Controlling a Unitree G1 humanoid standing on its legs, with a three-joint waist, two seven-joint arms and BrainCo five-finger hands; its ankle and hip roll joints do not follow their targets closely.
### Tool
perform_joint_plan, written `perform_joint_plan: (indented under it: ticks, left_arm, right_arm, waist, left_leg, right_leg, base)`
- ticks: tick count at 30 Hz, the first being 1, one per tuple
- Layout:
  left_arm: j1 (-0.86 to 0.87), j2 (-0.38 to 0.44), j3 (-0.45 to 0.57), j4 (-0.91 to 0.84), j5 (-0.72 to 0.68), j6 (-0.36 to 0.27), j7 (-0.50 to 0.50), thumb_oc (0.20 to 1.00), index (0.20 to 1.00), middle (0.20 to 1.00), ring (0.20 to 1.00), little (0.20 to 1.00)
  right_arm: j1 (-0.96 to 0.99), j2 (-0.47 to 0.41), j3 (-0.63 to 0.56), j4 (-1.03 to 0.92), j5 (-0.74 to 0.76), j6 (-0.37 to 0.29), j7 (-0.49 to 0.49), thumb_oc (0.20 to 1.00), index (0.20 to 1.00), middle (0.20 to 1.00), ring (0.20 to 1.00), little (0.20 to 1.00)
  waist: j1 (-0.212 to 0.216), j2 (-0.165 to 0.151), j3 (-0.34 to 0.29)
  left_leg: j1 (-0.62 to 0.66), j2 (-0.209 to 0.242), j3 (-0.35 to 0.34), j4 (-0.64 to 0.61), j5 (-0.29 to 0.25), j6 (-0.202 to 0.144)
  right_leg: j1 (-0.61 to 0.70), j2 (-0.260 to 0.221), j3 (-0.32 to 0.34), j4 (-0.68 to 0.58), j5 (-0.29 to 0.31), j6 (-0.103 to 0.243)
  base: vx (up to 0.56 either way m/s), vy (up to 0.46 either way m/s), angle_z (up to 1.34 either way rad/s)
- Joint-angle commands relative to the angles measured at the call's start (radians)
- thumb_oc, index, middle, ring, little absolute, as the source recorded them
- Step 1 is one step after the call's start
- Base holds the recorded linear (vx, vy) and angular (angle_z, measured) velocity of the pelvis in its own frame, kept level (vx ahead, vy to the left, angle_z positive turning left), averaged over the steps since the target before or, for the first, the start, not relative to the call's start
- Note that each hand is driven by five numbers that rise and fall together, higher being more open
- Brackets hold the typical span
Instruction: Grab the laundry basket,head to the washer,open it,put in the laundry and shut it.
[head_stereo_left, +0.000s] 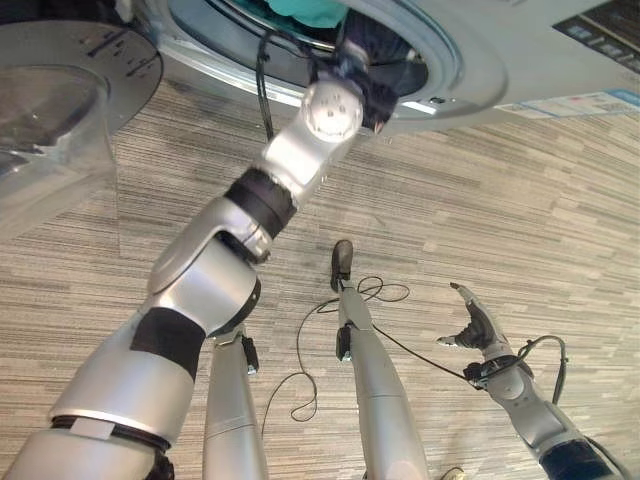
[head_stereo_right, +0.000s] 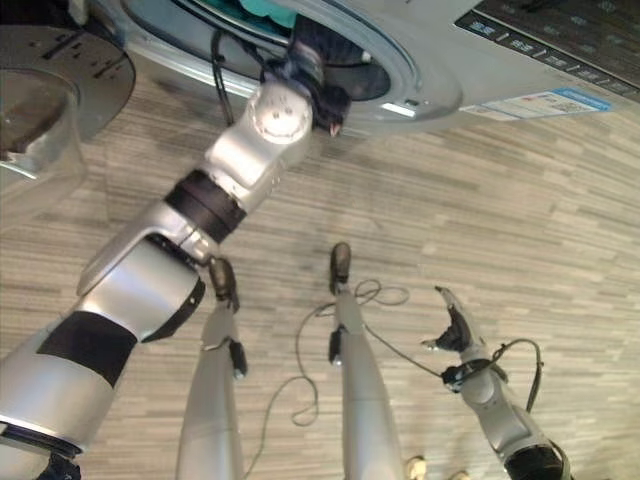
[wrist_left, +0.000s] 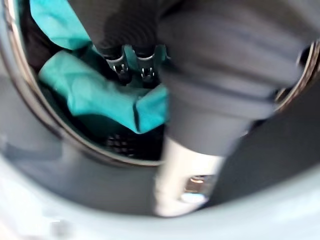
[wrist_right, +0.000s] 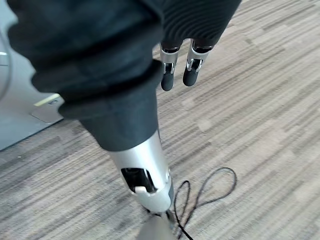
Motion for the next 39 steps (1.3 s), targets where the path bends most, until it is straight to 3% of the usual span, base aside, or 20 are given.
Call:
perform_joint_plan:
  ticks: [1, 6, 7, 8, 10, 11, 12, 13, 14, 15, 19, 22, 25, 30, 35, 39]
  left_arm:
    - [-0.018, -0.158, -0.005, 0.032, 0.102, -0.016, -0.093, 1.000, 1.000, 1.000, 1.000, 1.000]
    - [0.165, -0.174, 0.061, 0.042, -0.038, -0.039, -0.088, 1.000, 1.000, 1.000, 1.000, 1.000]
    - [0.362, -0.090, 0.060, -0.049, -0.086, -0.040, -0.132, 1.000, 1.000, 1.000, 1.000, 1.000]
    - [0.367, -0.087, 0.059, -0.053, -0.086, -0.039, -0.131, 1.000, 1.000, 1.000, 1.000, 1.000]
    - [0.509, -0.027, 0.055, -0.138, -0.249, -0.044, -0.193, 1.000, 1.000, 1.000, 1.000, 1.000]
    - [0.554, 0.017, 0.033, -0.199, -0.318, -0.048, -0.224, 1.000, 1.000, 1.000, 1.000, 1.000]
    - [0.674, 0.186, -0.011, -0.367, -0.390, -0.050, -0.265, 1.000, 1.000, 1.000, 1.000, 1.000]
    - [0.678, 0.191, -0.012, -0.373, -0.391, -0.047, -0.264, 1.000, 1.000, 1.000, 1.000, 1.000]
    - [0.736, 0.260, -0.028, -0.442, -0.424, -0.048, -0.275, 1.000, 1.000, 1.000, 1.000, 1.000]
    - [0.840, 0.378, -0.051, -0.558, -0.464, -0.042, -0.313, 1.000, 1.000, 1.000, 1.000, 1.000]
    - [1.033, 0.531, -0.023, -0.633, -0.450, -0.023, -0.359, 1.000, 1.000, 1.000, 1.000, 1.000]
    - [1.121, 0.544, 0.018, -0.629, -0.397, -0.008, -0.364, 1.000, 1.000, 1.000, 1.000, 1.000]
    - [1.217, 0.474, 0.061, -0.568, -0.392, -0.008, -0.356, 1.000, 1.000, 1.000, 1.000, 1.000]
    - [1.305, 0.395, 0.178, -0.486, -0.227, 0.003, -0.343, 1.000, 1.000, 1.000, 1.000, 1.000]
    - [1.321, 0.335, 0.223, -0.434, -0.185, -0.001, -0.326, 1.000, 1.000, 1.000, 1.000, 1.000]
    - [1.339, 0.334, 0.237, -0.485, -0.199, -0.008, -0.310, 1.000, 1.000, 1.000, 1.000, 1.000]
  right_arm:
    - [0.043, -0.045, -0.049, 0.047, -0.001, 0.018, -0.017, 1.000, 1.000, 1.000, 1.000, 1.000]
    - [0.032, -0.003, -0.029, 0.110, 0.049, 0.035, -0.010, 1.000, 1.000, 1.000, 1.000, 1.000]
    - [0.030, 0.006, -0.019, 0.143, 0.054, 0.058, 0.009, 1.000, 1.000, 1.000, 1.000, 1.000]
    - [0.032, 0.007, -0.017, 0.142, 0.054, 0.058, 0.009, 1.000, 1.000, 1.000, 1.000, 1.000]
    - [0.045, 0.008, -0.015, 0.134, 0.066, 0.072, 0.026, 1.000, 1.000, 1.000, 1.000, 1.000]
    - [0.047, 0.004, -0.015, 0.132, 0.076, 0.074, 0.033, 1.000, 1.000, 1.000, 1.000, 1.000]
    - [0.081, -0.029, -0.027, 0.102, 0.074, 0.073, 0.051, 1.000, 1.000, 1.000, 1.000, 1.000]
    - [0.083, -0.027, -0.026, 0.100, 0.073, 0.074, 0.051, 1.000, 1.000, 1.000, 1.000, 1.000]
    - [0.091, -0.039, -0.029, 0.097, 0.071, 0.074, 0.057, 1.000, 1.000, 1.000, 1.000, 1.000]
    - [0.095, -0.053, -0.017, 0.116, 0.054, 0.072, 0.063, 1.000, 1.000, 1.000, 1.000, 1.000]
    - [0.073, -0.053, 0.015, 0.181, 0.048, 0.047, 0.083, 1.000, 1.000, 1.000, 1.000, 1.000]
    - [0.040, -0.042, 0.039, 0.271, 0.048, 0.026, 0.079, 1.000, 1.000, 1.000, 1.000, 1.000]
    - [0.000, 0.038, 0.109, 0.406, 0.042, 0.029, 0.069, 1.000, 1.000, 1.000, 1.000, 1.000]
    - [-0.022, 0.123, 0.126, 0.569, 0.046, 0.024, 0.092, 1.000, 1.000, 1.000, 1.000, 1.000]
    - [-0.011, 0.163, 0.136, 0.603, 0.037, 0.022, 0.099, 1.000, 1.000, 1.000, 1.000, 1.000]
    - [-0.036, 0.182, 0.135, 0.586, 0.041, 0.025, 0.075, 1.000, 1.000, 1.000, 1.000, 1.000]
  waist:
    - [-0.045, 0.042, -0.015]
    - [-0.029, 0.038, -0.009]
    - [-0.003, 0.044, -0.002]
    - [-0.004, 0.041, -0.001]
    - [0.005, 0.036, 0.001]
    - [0.011, 0.036, 0.002]
    - [0.032, 0.037, 0.011]
    - [0.031, 0.035, 0.010]
    - [0.040, 0.037, 0.014]
    - [0.057, 0.044, 0.020]
    - [0.081, 0.045, 0.015]
    - [0.093, 0.045, 0.007]
    - [0.115, 0.053, -0.004]
    - [0.148, 0.073, -0.033]
    - [0.161, 0.078, -0.035]
    - [0.175, 0.080, -0.009]
  left_leg:
    - [0.032, -0.028, 0.005, -0.096, -0.012, 0.080]
    - [0.093, -0.032, 0.008, -0.108, -0.005, 0.080]
    - [0.157, -0.028, 0.009, -0.121, 0.003, 0.076]
    - [0.161, -0.029, 0.009, -0.123, 0.003, 0.075]
    - [0.208, -0.027, 0.015, -0.132, 0.006, 0.073]
    - [0.222, -0.025, 0.013, -0.132, 0.007, 0.073]
    - [0.247, -0.024, 0.013, -0.129, 0.006, 0.075]
    - [0.250, -0.024, 0.013, -0.130, 0.006, 0.074]
    - [0.262, -0.023, 0.013, -0.127, 0.005, 0.074]
    - [0.279, -0.020, 0.010, -0.122, 0.005, 0.073]
    - [0.333, -0.018, 0.005, -0.121, 0.003, 0.071]
    - [0.364, -0.017, 0.004, -0.122, -0.002, 0.072]
    - [0.449, -0.015, 0.001, -0.135, -0.004, 0.071]
    - [0.621, -0.020, -0.025, -0.194, 0.003, 0.069]
    - [0.684, -0.022, -0.037, -0.219, 0.000, 0.075]
    - [0.651, -0.030, -0.049, -0.203, 0.004, 0.084]
  right_leg:
    - [0.150, 0.084, -0.031, 0.029, -0.182, -0.010]
    - [0.200, 0.079, -0.038, 0.023, -0.168, -0.010]
    - [0.255, 0.073, -0.050, 0.021, -0.167, -0.010]
    - [0.259, 0.073, -0.050, 0.020, -0.167, -0.010]
    - [0.303, 0.072, -0.058, 0.019, -0.163, -0.009]
    - [0.316, 0.071, -0.062, 0.021, -0.161, -0.008]
    - [0.341, 0.066, -0.071, 0.028, -0.163, -0.008]
    - [0.343, 0.066, -0.071, 0.027, -0.163, -0.008]
    - [0.352, 0.064, -0.076, 0.034, -0.167, -0.009]
    - [0.371, 0.063, -0.081, 0.044, -0.176, -0.014]
    - [0.419, 0.064, -0.088, 0.060, -0.198, -0.027]
    - [0.450, 0.063, -0.095, 0.065, -0.206, -0.028]
    - [0.519, 0.064, -0.100, 0.080, -0.224, -0.031]
    - [0.669, 0.057, -0.132, 0.086, -0.249, -0.029]
    - [0.729, 0.053, -0.158, 0.077, -0.254, -0.022]
    - [0.708, 0.054, -0.167, 0.094, -0.269, -0.032]
  base:
    - [-0.04, 0.019, 0.00]
    - [-0.01, 0.001, 0.00]
    - [0.01, 0.018, -0.03]
    - [0.01, 0.045, -0.07]
    - [0.00, 0.041, -0.07]
    - [0.01, -0.007, -0.06]
    - [0.01, -0.021, -0.08]
    - [0.02, -0.033, -0.07]
    - [0.02, -0.011, 0.03]
    - [0.04, -0.009, 0.06]
    - [0.03, 0.005, 0.02]
    - [0.04, 0.012, 0.04]
    - [0.08, 0.038, 0.13]
    - [0.12, 0.036, 0.13]
    - [0.07, 0.025, 0.18]
    - [-0.03, 0.015, 0.04]
